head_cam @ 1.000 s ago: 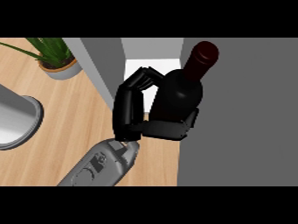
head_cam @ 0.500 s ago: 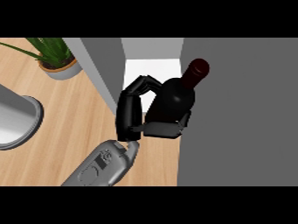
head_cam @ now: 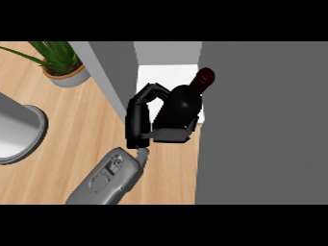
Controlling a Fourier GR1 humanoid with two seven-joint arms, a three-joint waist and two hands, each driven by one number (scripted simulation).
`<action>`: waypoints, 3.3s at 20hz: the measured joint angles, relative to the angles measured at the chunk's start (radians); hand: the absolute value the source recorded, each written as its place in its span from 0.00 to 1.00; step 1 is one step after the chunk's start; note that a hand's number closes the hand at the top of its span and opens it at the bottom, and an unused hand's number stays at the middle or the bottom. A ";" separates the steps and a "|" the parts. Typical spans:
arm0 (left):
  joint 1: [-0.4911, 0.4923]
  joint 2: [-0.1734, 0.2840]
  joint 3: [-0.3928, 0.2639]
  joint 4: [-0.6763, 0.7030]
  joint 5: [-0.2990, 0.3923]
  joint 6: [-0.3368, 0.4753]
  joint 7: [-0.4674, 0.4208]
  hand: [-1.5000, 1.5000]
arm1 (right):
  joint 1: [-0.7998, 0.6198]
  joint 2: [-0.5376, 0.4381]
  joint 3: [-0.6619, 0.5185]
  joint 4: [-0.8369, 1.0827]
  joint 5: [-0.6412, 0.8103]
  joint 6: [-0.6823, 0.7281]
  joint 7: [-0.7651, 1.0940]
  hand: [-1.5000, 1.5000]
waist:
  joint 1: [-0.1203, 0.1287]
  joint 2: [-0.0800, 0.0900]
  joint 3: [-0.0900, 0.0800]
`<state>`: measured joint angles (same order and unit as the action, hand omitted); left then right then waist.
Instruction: Pick up the wine, place it into the cabinet and close the cabinet
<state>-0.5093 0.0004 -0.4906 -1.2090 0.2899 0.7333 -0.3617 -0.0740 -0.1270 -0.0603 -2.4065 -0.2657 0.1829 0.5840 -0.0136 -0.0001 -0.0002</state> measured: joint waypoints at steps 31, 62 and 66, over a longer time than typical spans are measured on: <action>-0.364 0.002 0.276 0.559 0.135 -0.164 -0.151 1.00 | 0.018 0.009 -0.012 0.010 -0.029 0.031 -0.013 0.00 | -0.018 0.004 0.000; -0.601 -0.001 0.490 0.977 0.267 -0.282 -0.399 1.00 | -0.009 0.024 0.050 0.019 -0.030 0.010 -0.019 0.00 | -0.045 0.010 0.003; -0.609 -0.001 0.495 1.014 0.254 -0.264 -0.417 0.00 | -0.008 0.017 0.050 0.015 -0.029 0.008 -0.015 0.00 | -0.047 0.010 0.002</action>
<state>-1.1185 -0.0003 0.0040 -0.1952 0.5443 0.4690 -0.7790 -0.0822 -0.1100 -0.0100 -2.3918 -0.2952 0.1909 0.5686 -0.0606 0.0103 0.0022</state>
